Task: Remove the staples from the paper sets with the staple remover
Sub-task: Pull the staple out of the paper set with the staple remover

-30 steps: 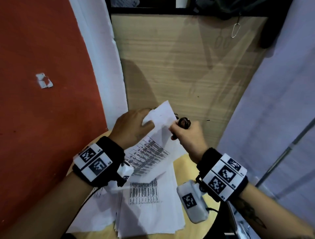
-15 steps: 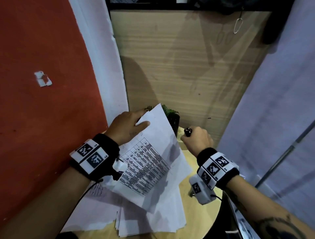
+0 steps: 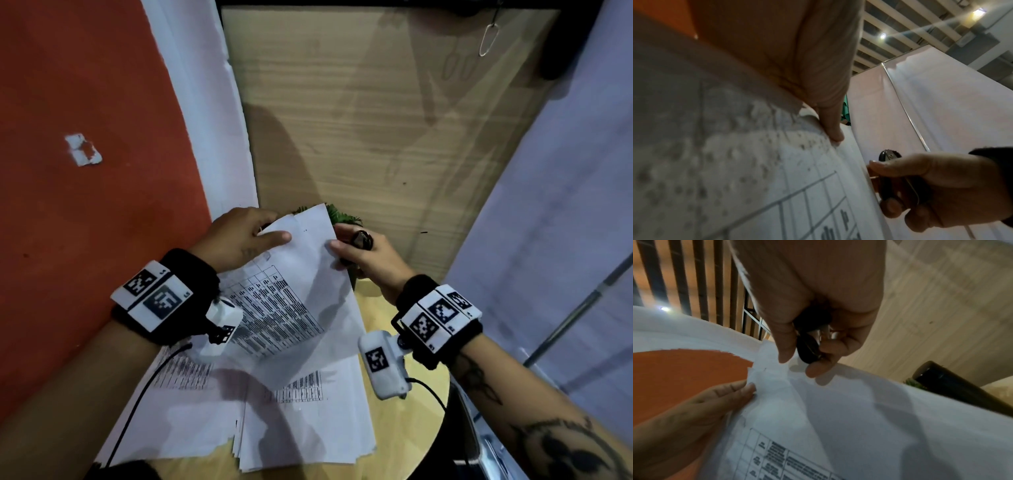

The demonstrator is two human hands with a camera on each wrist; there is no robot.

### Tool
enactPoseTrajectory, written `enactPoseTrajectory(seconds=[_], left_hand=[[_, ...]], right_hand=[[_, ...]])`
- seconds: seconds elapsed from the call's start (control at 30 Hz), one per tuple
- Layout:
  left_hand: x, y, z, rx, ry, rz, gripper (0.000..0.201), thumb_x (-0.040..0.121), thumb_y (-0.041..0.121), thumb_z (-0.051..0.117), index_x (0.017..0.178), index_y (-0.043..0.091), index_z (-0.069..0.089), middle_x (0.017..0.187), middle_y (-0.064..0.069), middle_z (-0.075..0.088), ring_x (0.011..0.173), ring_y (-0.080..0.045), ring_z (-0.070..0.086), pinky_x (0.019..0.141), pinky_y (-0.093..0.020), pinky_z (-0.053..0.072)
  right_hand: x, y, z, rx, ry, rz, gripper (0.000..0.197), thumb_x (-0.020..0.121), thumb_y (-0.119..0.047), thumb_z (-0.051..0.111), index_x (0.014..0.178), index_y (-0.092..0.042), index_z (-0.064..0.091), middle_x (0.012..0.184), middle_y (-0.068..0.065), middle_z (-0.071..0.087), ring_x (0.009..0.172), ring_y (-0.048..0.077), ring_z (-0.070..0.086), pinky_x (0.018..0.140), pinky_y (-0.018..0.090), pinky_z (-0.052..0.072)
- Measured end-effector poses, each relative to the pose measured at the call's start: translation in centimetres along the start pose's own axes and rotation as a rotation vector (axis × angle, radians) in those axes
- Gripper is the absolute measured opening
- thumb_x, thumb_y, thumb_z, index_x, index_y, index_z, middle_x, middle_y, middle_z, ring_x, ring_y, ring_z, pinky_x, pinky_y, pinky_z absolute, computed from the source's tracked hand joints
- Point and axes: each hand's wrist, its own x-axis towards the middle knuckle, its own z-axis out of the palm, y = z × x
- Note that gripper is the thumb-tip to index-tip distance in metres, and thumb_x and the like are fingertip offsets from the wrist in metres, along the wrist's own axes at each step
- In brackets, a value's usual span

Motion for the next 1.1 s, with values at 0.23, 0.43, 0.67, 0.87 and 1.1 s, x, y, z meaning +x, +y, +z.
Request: enactPoseTrajectory(seconds=[0.23, 0.43, 0.67, 0.87, 1.1], left_hand=[[-0.1, 1.3, -0.9, -0.135, -0.006, -0.011, 0.038, 0.068, 0.061, 0.06, 0.067, 0.024, 0.062, 0.061, 0.004, 0.052, 0.058, -0.007, 0.047, 0.059, -0.028, 0.037], [-0.4, 1.0, -1.3, -0.336, -0.118, -0.01, 0.042, 0.065, 0.046, 0.076, 0.089, 0.012, 0.069, 0.091, -0.002, 0.072, 0.086, -0.009, 0.065, 0.084, -0.034, 0.05], [-0.3, 2.6, -0.6, -0.339, 0.002, 0.007, 0.016, 0.072, 0.027, 0.075, 0.081, 0.014, 0.07, 0.078, 0.008, 0.071, 0.073, -0.002, 0.062, 0.072, -0.023, 0.049], [-0.6, 3.7, -0.7, -0.312, -0.076, 0.058, 0.017, 0.083, 0.005, 0.067, 0.077, 0.02, 0.066, 0.066, 0.024, 0.066, 0.067, 0.014, 0.055, 0.064, -0.008, 0.041], [-0.9, 4.9, -1.2, -0.339, -0.108, 0.033, 0.013, 0.07, 0.033, 0.072, 0.076, 0.022, 0.069, 0.074, 0.004, 0.063, 0.071, -0.004, 0.053, 0.063, -0.021, 0.043]], right_hand=[[0.3, -1.1, 1.5, -0.024, 0.038, -0.077, 0.013, 0.075, 0.0, 0.073, 0.075, 0.0, 0.06, 0.069, 0.01, 0.058, 0.055, 0.015, 0.055, 0.054, 0.022, 0.046], [-0.4, -1.2, 1.0, -0.036, 0.017, -0.081, 0.02, 0.076, -0.004, 0.072, 0.071, -0.006, 0.053, 0.061, 0.008, 0.052, 0.044, 0.003, 0.055, 0.037, 0.012, 0.03], [-1.7, -1.2, 1.0, -0.014, 0.011, -0.054, 0.02, 0.08, -0.008, 0.07, 0.066, -0.011, 0.056, 0.053, -0.004, 0.06, 0.045, 0.003, 0.056, 0.038, 0.011, 0.031], [-2.4, -2.3, 1.3, -0.095, 0.111, -0.242, 0.042, 0.065, -0.037, 0.079, 0.063, -0.003, 0.056, 0.06, 0.016, 0.058, 0.058, 0.017, 0.053, 0.057, 0.035, 0.042], [-2.3, -4.2, 1.2, -0.062, 0.177, -0.223, 0.033, 0.053, -0.034, 0.08, 0.049, -0.018, 0.051, 0.052, -0.002, 0.052, 0.056, 0.015, 0.046, 0.058, 0.039, 0.036]])
